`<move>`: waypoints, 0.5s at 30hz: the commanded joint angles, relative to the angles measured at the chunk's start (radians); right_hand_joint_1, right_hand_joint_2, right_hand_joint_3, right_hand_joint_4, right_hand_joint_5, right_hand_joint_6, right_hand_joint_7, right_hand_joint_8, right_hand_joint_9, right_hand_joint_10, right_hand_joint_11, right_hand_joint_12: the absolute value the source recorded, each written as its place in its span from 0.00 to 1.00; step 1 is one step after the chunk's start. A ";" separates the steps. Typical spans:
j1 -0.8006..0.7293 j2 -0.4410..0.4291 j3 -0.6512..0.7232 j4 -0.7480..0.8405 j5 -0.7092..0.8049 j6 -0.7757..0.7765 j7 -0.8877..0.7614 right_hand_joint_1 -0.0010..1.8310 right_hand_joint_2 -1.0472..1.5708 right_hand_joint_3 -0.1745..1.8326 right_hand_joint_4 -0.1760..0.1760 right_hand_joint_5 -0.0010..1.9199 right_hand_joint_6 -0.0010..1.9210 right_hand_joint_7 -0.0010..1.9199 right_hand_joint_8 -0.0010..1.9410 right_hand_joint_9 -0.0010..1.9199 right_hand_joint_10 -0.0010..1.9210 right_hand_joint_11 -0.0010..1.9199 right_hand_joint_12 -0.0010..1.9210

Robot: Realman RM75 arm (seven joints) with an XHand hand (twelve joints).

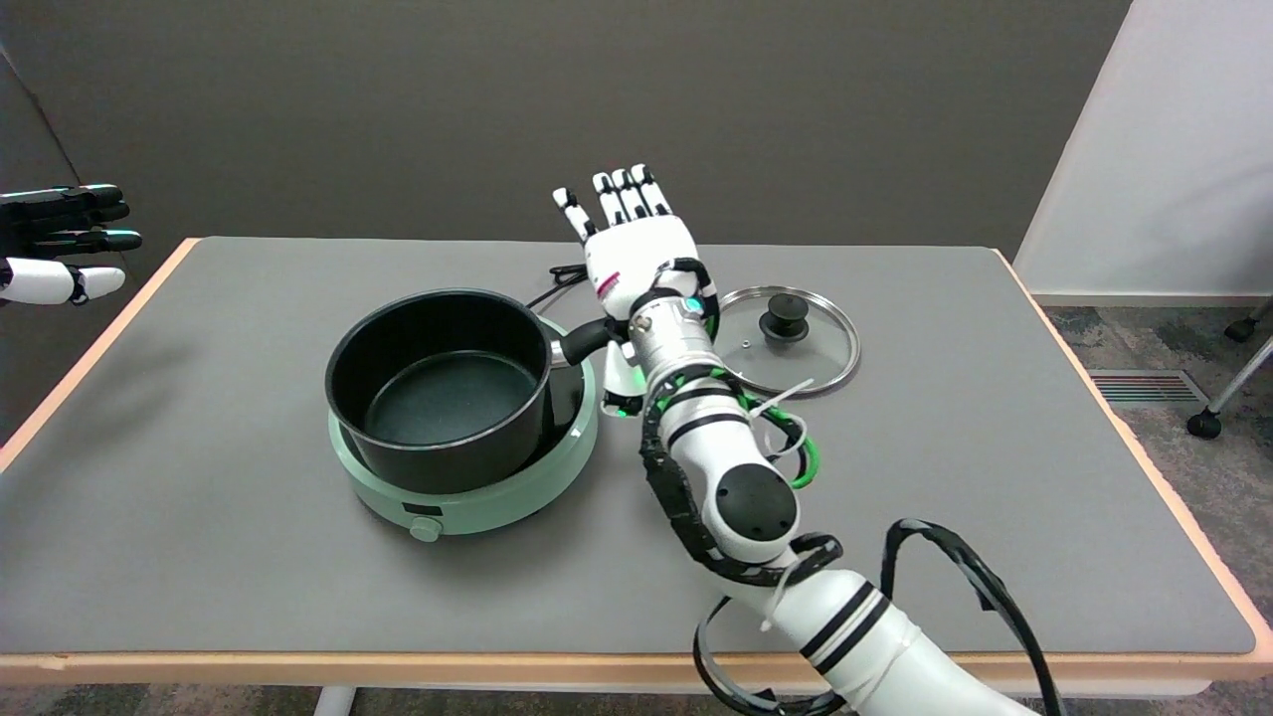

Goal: Pick up the soup pot.

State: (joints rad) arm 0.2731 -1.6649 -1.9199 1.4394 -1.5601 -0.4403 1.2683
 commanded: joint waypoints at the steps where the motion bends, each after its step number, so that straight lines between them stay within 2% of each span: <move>1: 0.004 -0.011 -0.186 0.071 0.128 -0.208 -0.195 0.64 0.05 0.85 1.00 0.01 0.01 0.01 0.01 0.01 0.01 0.01 0.01; 7: -0.058 -0.013 -0.189 0.132 0.129 -0.242 -0.201 0.64 0.06 0.84 1.00 0.01 0.01 0.01 0.01 0.01 0.01 0.01 0.01; 15: -0.073 -0.008 -0.182 0.119 0.189 -0.274 -0.206 0.65 0.06 0.84 1.00 0.01 0.01 0.01 0.01 0.01 0.01 0.01 0.01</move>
State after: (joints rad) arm 0.2483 -1.6738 -2.0532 1.5141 -1.4616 -0.6094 1.1287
